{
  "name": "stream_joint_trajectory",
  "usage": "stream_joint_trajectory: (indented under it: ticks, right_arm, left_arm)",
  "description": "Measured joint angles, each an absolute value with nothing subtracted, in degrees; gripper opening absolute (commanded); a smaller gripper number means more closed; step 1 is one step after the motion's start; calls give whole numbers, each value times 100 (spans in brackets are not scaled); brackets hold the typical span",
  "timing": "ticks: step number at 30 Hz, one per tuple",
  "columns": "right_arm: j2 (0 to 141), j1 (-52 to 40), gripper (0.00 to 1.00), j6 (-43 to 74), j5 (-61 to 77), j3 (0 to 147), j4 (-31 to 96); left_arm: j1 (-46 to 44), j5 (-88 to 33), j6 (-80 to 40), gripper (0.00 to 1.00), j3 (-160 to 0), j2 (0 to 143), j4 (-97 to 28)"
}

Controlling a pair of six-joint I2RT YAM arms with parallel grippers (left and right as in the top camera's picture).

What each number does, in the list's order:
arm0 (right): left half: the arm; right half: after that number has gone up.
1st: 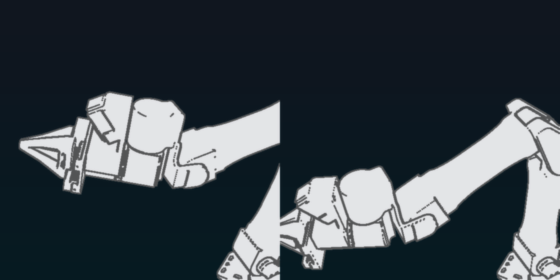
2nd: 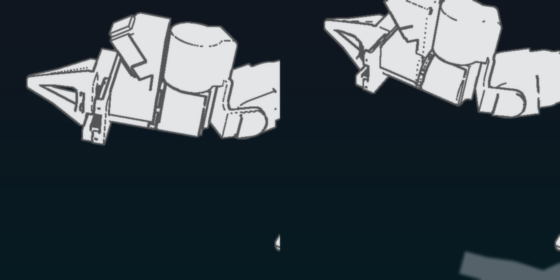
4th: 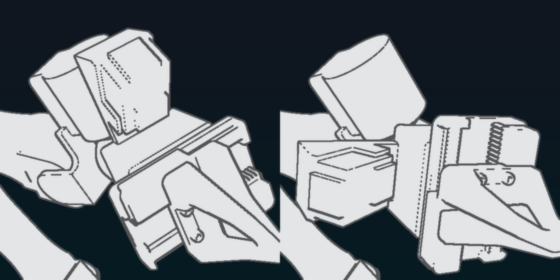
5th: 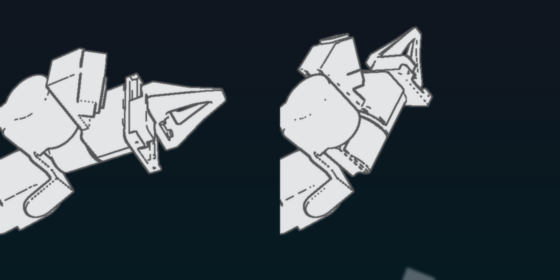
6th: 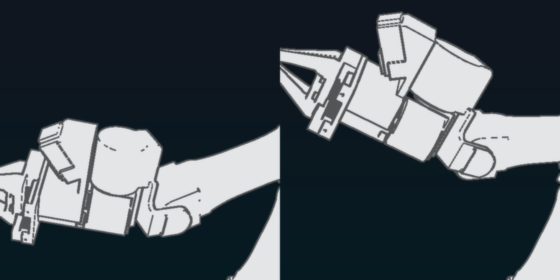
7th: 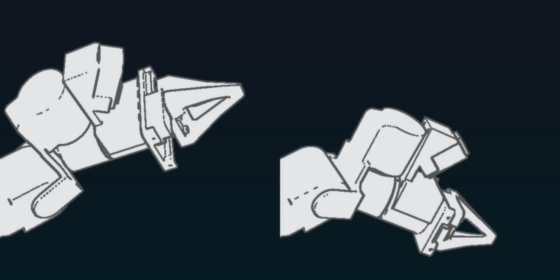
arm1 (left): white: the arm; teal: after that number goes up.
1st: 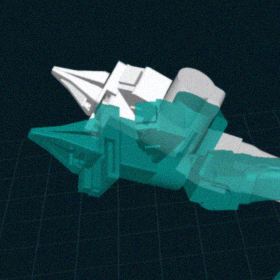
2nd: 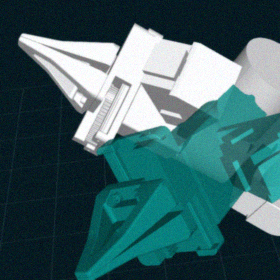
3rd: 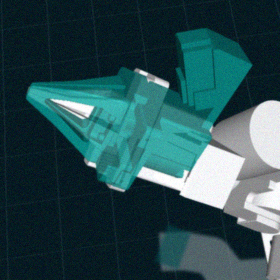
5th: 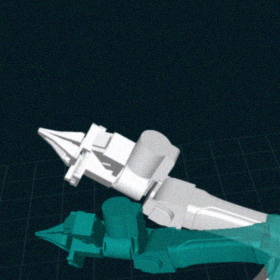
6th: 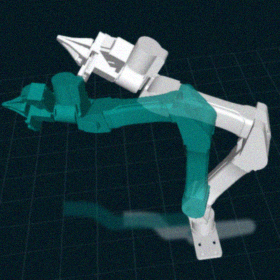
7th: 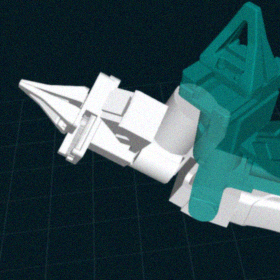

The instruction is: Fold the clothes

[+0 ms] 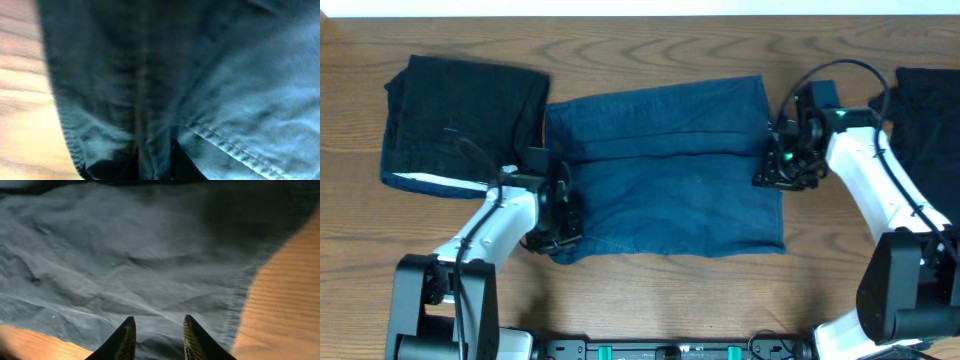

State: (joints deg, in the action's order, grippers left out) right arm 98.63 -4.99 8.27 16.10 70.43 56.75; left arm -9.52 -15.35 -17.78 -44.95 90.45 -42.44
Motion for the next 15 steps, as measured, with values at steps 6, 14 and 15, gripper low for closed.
stream_joint_trajectory:
  ticks: [6,14,15]
  right_arm:
    - [9900,-617,21,860,1229,6775,5472]
    - [9913,-416,30,1149,891,6541,6012]
    - [9913,-311,33,1221,869,6541,6104]
  left_arm:
    - [-1518,-1643,-1822,13,-4495,9048,-4303]
    - [-1619,-1660,-1822,13,-4493,9045,-4209]
    - [-1619,-1658,-1824,13,-4493,9045,-4195]
